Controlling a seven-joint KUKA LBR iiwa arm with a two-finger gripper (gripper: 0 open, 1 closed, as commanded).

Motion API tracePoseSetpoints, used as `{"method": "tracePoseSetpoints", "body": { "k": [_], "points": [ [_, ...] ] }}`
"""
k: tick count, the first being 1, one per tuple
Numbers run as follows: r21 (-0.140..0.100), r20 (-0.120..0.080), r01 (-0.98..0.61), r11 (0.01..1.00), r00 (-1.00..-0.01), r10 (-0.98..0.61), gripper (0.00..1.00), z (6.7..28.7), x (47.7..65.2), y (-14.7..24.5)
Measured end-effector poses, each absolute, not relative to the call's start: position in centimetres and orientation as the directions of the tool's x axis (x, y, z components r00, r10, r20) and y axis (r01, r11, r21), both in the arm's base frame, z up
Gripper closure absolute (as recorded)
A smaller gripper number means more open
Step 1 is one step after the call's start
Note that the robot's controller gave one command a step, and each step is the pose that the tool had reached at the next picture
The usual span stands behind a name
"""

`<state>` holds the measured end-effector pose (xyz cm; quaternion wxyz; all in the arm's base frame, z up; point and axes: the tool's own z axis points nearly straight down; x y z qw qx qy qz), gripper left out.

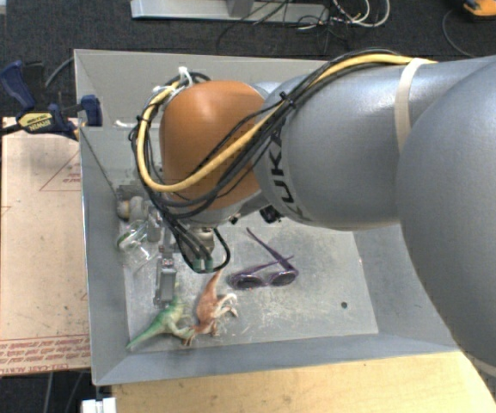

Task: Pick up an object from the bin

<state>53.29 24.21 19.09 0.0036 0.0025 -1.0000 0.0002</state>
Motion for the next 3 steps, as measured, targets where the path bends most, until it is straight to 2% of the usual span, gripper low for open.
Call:
{"method": "tracePoseSetpoints", "body": {
  "k": [1, 2, 3],
  "points": [
    [0.001, 0.000, 0.000, 1.000, -1.000, 0.000, 0.00, 19.6, 53.5, 24.1],
    [-0.003, 0.017, -0.095, 0.995, -0.995, -0.095, 0.00, 11.4, 49.8, 20.8],
    [0.000, 0.035, -0.108, 0.994, -0.994, -0.108, 1.00, 8.4, 51.0, 20.7]
  ]
}}
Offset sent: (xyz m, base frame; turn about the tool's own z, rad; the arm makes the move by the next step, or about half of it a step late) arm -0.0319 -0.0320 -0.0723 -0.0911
